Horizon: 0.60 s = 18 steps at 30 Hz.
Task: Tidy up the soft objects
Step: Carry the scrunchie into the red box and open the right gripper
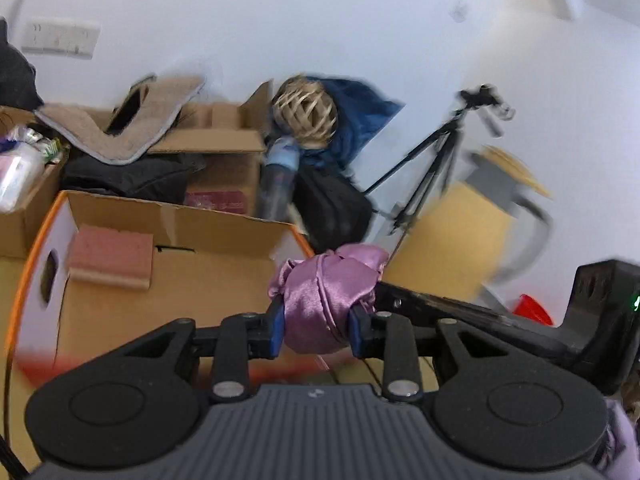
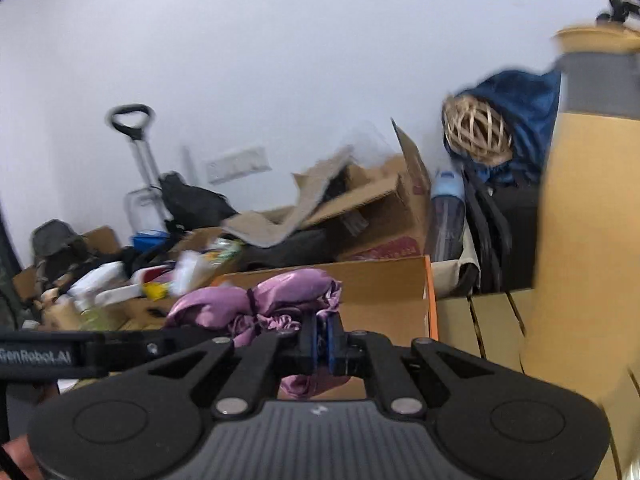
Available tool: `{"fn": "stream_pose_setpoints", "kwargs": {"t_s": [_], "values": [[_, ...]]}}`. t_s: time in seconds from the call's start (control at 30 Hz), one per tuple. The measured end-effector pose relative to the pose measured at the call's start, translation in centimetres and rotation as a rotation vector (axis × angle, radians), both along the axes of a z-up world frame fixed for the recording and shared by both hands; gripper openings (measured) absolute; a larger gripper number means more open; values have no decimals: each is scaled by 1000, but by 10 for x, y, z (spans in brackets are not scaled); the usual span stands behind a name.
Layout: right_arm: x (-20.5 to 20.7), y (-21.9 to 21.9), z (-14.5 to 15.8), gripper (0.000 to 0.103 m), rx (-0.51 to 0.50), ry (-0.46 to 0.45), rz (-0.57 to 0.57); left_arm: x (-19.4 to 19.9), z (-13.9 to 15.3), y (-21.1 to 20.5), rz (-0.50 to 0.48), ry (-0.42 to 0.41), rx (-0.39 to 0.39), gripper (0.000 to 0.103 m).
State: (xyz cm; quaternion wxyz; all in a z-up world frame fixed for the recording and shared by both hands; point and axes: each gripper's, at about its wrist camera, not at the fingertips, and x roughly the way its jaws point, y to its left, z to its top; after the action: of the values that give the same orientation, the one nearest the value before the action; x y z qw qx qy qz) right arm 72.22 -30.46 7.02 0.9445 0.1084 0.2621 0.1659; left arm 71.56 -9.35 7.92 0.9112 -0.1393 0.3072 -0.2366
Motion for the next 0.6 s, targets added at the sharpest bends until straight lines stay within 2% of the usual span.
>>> {"fn": "stream_pose_setpoints", "kwargs": {"t_s": [0.07, 0.13, 0.17, 0.2, 0.27, 0.37, 0.43, 0.5, 0.53, 0.6], "values": [[56, 3, -5, 5, -28, 58, -31, 55, -10, -3, 41, 48, 6, 31], [102, 5, -18, 5, -37, 126, -90, 99, -25, -8, 29, 65, 27, 32], [121, 8, -26, 6, -68, 142, -111, 119, -34, -11, 36, 87, 28, 38], [139, 13, -34, 6, -115, 159, -130, 138, -44, -16, 7, 93, 57, 40], [168, 14, -52, 9, -162, 208, -165, 167, -63, -23, 41, 125, 126, 45], [189, 14, -72, 14, -191, 252, -187, 185, -83, -18, 77, 186, 135, 53], [190, 18, -76, 16, -212, 242, -174, 185, -84, -17, 82, 171, 148, 53], [187, 19, -73, 22, -212, 223, -167, 180, -78, -13, 91, 150, 179, 59], [184, 19, -69, 30, -213, 210, -159, 176, -73, -11, 93, 140, 176, 61], [176, 18, -55, 36, -221, 179, -162, 165, -58, -6, 92, 120, 163, 63]]}}
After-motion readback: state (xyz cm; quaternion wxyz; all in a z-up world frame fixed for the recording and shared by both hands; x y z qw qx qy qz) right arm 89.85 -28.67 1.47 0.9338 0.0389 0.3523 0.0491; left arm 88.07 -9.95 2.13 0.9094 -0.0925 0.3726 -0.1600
